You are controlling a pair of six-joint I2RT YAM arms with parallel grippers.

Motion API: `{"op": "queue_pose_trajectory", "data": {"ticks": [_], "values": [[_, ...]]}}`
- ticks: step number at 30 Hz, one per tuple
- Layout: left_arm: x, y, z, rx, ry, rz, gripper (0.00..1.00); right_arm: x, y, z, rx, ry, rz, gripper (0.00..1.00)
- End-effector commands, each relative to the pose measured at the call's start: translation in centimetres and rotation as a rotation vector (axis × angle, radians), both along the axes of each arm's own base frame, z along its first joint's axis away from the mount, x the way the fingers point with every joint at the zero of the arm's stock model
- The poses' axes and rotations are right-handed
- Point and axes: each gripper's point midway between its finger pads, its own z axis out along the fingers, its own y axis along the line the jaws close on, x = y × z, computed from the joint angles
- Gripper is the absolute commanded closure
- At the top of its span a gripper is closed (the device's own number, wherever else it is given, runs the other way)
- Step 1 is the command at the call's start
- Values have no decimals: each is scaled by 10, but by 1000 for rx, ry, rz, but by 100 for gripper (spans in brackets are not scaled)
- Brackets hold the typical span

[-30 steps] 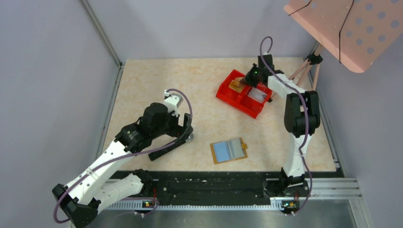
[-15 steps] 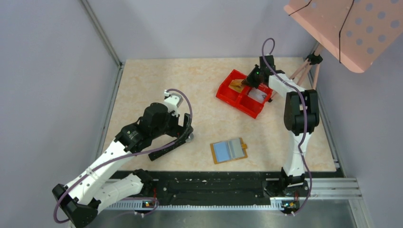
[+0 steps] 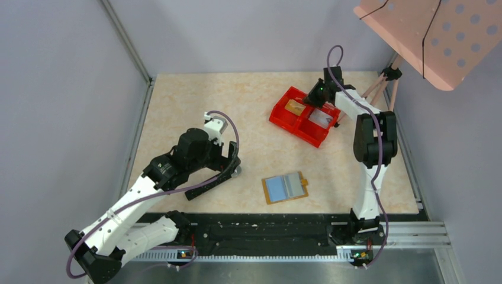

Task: Take the credit cards out of the card holder
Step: Place the credit card in the storage box.

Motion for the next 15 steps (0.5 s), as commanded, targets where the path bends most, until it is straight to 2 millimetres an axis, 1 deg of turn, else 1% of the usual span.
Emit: {"op": "queue_pose_trajectory", "data": {"ticks": [1, 4, 6, 9, 12, 13, 14, 15], "values": [[1, -2, 6, -18, -33, -13, 1, 14, -8, 31, -29, -68, 1, 82], [3, 0, 6, -9, -39, 4, 1, 13, -9, 47, -48, -105, 22, 82], [8, 6, 6, 11, -46, 43, 1, 12, -9, 58, -59, -132, 40, 81], [12, 14, 5, 32, -53, 91, 1, 6, -5, 78, -55, -170, 82, 81], [16, 20, 3, 45, -47, 145, 1, -8, 6, 95, -57, -207, 142, 81], [18, 23, 2, 50, -48, 168, 1, -16, 12, 95, -64, -208, 165, 81], [20, 26, 3, 55, -52, 188, 1, -23, 17, 100, -70, -224, 182, 81], [21, 28, 2, 59, -55, 199, 1, -34, 24, 97, -75, -226, 201, 81]]}}
